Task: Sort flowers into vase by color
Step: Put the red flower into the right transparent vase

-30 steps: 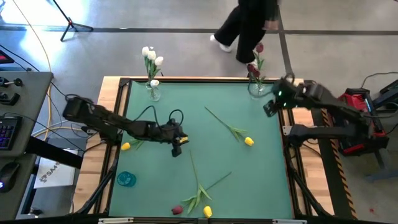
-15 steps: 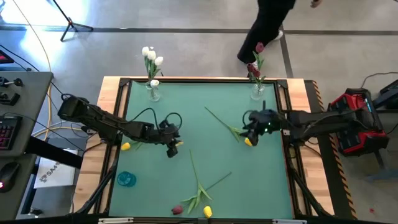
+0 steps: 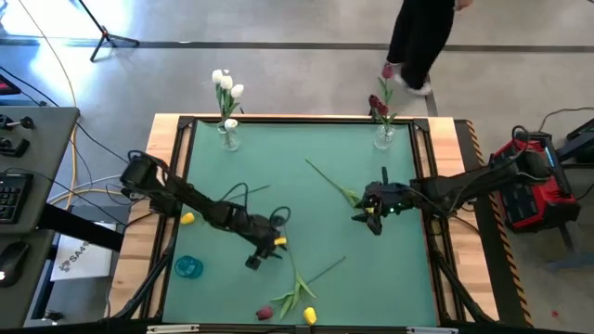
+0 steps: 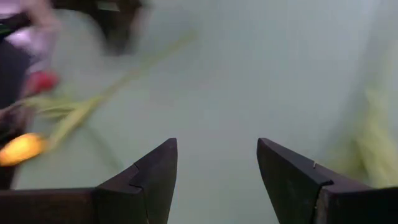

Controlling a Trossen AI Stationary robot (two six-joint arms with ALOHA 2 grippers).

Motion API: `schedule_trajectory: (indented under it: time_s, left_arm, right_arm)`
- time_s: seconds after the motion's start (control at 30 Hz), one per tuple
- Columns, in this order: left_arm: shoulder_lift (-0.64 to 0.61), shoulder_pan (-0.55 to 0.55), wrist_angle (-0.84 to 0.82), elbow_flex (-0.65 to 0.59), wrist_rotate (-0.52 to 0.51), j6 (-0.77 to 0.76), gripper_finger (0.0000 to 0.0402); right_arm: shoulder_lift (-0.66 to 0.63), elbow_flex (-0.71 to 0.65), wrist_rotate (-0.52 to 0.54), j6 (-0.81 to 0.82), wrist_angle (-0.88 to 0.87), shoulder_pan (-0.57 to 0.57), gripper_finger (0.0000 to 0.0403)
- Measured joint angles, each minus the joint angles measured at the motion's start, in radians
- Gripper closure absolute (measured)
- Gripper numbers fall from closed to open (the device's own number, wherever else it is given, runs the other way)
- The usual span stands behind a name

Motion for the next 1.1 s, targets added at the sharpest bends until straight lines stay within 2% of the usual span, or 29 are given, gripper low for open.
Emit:
schedule_trajectory:
  time_s: [0.13,0.23,0.37,0.6,0.7,0.93,1.1]
  left_arm:
    - [0.039,-0.025,-0.004,0.011,-0.078,-0.026,0.0280]
    - [0.045,-0.027,-0.010,0.010,-0.126,-0.067,0.0280]
    - [0.051,-0.026,-0.006,0.010,-0.150,-0.093,0.0280]
    - [0.054,-0.022,0.015,0.011,-0.395,-0.212,0.0280]
    - [0.054,-0.028,0.020,0.011,-0.435,-0.226,0.0280]
    - [0.053,-0.055,0.021,0.011,-0.478,-0.310,0.0280]
    - [0.053,-0.088,0.021,0.011,-0.628,-0.334,0.0280]
  right_arm:
    - [0.143,0.001,-0.075,-0.125,0.252,0.091,0.0194]
    - [0.289,0.034,-0.084,-0.198,0.378,0.164,0.0194]
    - [0.459,0.127,-0.006,-0.269,0.381,0.237,0.0194]
    - [0.727,0.373,0.047,-0.400,0.367,0.327,0.0194]
    - [0.817,0.480,0.063,-0.401,0.302,0.350,0.0194]
    - [0.968,0.679,0.096,-0.405,0.149,0.391,0.0194]
    - [1.035,0.748,0.096,-0.416,0.099,0.403,0.0208]
